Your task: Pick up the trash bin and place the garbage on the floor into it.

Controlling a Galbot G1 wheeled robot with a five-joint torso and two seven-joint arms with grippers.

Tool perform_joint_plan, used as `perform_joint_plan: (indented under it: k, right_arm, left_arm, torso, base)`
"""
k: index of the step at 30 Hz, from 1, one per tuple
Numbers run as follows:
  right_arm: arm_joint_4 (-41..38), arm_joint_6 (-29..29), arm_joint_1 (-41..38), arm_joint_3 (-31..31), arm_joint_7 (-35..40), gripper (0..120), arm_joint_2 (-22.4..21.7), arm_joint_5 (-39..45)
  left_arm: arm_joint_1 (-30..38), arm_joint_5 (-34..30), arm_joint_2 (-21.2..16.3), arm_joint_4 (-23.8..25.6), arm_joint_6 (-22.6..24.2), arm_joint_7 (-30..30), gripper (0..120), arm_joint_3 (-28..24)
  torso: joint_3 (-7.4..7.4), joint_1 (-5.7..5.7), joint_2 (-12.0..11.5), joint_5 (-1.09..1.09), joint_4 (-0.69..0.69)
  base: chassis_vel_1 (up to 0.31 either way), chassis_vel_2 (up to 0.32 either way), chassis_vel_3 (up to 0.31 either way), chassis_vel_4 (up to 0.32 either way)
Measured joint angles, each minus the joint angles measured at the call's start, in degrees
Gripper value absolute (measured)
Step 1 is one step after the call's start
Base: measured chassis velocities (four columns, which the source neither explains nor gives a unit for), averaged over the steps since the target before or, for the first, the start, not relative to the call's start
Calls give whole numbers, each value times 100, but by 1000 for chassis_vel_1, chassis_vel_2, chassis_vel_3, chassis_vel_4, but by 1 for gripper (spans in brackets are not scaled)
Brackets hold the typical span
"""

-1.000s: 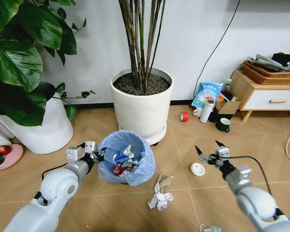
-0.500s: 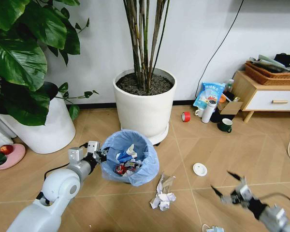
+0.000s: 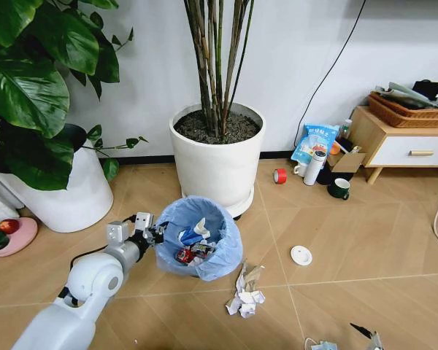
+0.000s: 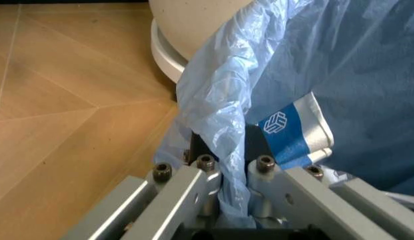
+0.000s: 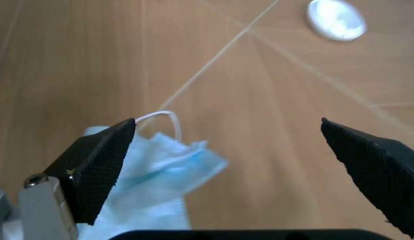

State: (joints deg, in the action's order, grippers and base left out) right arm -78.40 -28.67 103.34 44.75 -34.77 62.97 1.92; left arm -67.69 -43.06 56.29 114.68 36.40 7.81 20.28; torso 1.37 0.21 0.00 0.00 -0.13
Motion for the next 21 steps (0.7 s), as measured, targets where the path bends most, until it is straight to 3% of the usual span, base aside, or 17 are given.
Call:
perform_joint_plan:
  k: [4,6,9,11,15,16,21]
  right_arm:
    - [201,4,-84,-168,-21,100,100,12]
    - [356,51,-177,-265,-22,100,131,44]
    - [491,76,-248,-303,-40,100,123,101]
    - [596,124,-295,-350,-105,100,71,226]
    - [790,199,-397,-446,-192,100,-29,421]
    - [821,200,-421,-482,-212,100,-40,431]
    - [905,302,-540,-661,-224,100,-47,444]
  left_arm:
    - [15,-28,-37,-29,1,18,0,3]
    - [18,-32,-40,-41,3,45,0,-5]
    - [19,-37,-40,-47,5,60,0,-11]
    - [19,-39,-39,-54,8,77,0,-13]
    - [20,-39,-25,-70,9,93,0,-22]
    - [22,-39,-21,-76,9,99,0,-24]
    - [30,-38,-7,-91,9,125,0,-32]
  torso:
    - [0,0,0,-10,0]
    - [0,0,0,1,0]
    - [0,0,0,-9,0]
    - [0,0,0,-2,0]
    - [0,0,0,-9,0]
    - [0,0,0,0,0]
    - [1,1,0,-6,-1]
  base:
    - [0,0,0,0]
    - [0,0,0,0]
    - [0,0,0,0]
    - [0,0,0,0]
    - [0,0,0,0]
    - [0,0,0,0]
    - [0,0,0,0]
